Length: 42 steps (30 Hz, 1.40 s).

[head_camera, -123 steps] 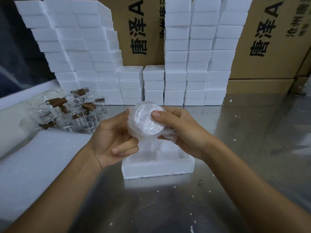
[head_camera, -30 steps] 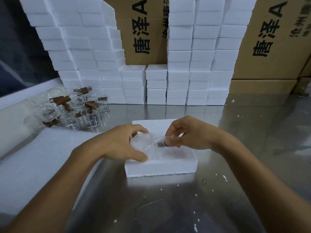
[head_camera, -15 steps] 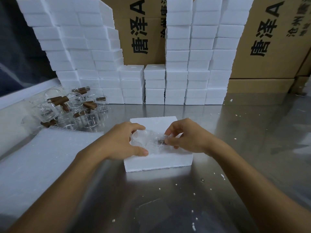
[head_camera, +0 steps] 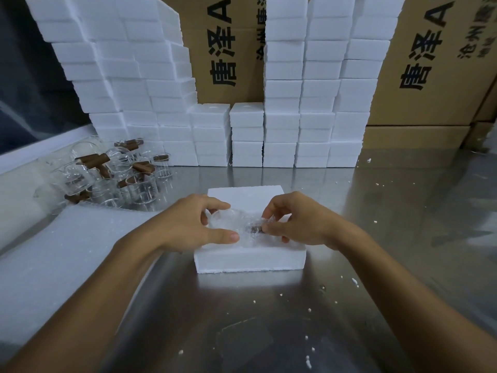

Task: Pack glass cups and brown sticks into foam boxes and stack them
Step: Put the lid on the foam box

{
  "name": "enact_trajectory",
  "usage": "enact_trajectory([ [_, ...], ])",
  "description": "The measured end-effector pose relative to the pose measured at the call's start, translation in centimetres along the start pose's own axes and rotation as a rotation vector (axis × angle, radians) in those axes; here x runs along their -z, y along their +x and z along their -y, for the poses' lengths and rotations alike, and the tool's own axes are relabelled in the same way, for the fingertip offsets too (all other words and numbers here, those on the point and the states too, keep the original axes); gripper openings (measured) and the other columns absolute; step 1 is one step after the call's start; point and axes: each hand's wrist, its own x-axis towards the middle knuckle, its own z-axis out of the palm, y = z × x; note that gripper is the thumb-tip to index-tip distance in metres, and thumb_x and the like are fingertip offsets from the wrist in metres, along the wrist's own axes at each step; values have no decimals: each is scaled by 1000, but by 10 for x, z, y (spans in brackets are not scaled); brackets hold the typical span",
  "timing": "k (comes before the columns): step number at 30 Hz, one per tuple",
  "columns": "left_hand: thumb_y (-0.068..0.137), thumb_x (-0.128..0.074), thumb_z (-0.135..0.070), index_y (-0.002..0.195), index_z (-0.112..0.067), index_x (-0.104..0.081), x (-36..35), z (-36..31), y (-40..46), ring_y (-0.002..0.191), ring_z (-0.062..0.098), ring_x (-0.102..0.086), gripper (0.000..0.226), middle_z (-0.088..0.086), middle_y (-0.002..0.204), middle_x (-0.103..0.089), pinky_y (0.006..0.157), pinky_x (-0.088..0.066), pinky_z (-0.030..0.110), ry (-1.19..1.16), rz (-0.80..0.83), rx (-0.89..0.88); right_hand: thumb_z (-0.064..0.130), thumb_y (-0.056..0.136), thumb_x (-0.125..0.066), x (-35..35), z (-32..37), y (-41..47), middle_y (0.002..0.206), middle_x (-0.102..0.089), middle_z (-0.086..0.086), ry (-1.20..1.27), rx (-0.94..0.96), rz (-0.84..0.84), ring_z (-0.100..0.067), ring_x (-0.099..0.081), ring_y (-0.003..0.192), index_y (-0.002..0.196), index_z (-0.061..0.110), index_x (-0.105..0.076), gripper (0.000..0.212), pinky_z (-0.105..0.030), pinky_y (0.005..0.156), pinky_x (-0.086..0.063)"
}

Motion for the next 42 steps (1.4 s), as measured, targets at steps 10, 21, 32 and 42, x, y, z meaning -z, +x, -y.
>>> enact_trajectory([
  [10, 78, -62, -68, 125, -30, -58, -8, 14, 10, 102, 14, -60, 60, -3, 121, -57, 94, -53, 43, -401, -342, 195, 36, 86, -75, 3, -8, 5, 93, -71, 5, 214, -85, -283, -15, -69, 81, 96, 23, -69, 18, -32, 74, -57],
  [21, 93, -57, -53, 119, -28, -66, -11, 13, 12, 103, 14, -67, 37, -5, 110, -72, 88, -54, 40, -748, -329, 212, 54, 89, -65, 1, -14, 10, 124, -62, 0, 506, -130, -404, -10, -62, 104, 134, 36, -47, 52, -30, 84, -49],
  [32, 76, -75, -42, 95, -13, -75, 18, -4, 0, 73, 11, -71, 35, 1, 82, -76, 59, -56, 23, -845, -258, 127, 68, 87, -52, 26, 11, 0, 82, -65, 2, 516, -206, -423, -2, -63, 47, 100, 25, -66, 47, -17, 43, -50],
  [42, 48, -84, -49, 107, -14, -65, 9, 4, -2, 72, 13, -73, 72, 3, 83, -75, 56, -54, 21, -621, -134, 145, 57, 75, -77, 22, -8, -2, 93, -66, -3, 300, -248, -223, -8, -68, 66, 109, 27, -61, 48, -21, 47, -52],
])
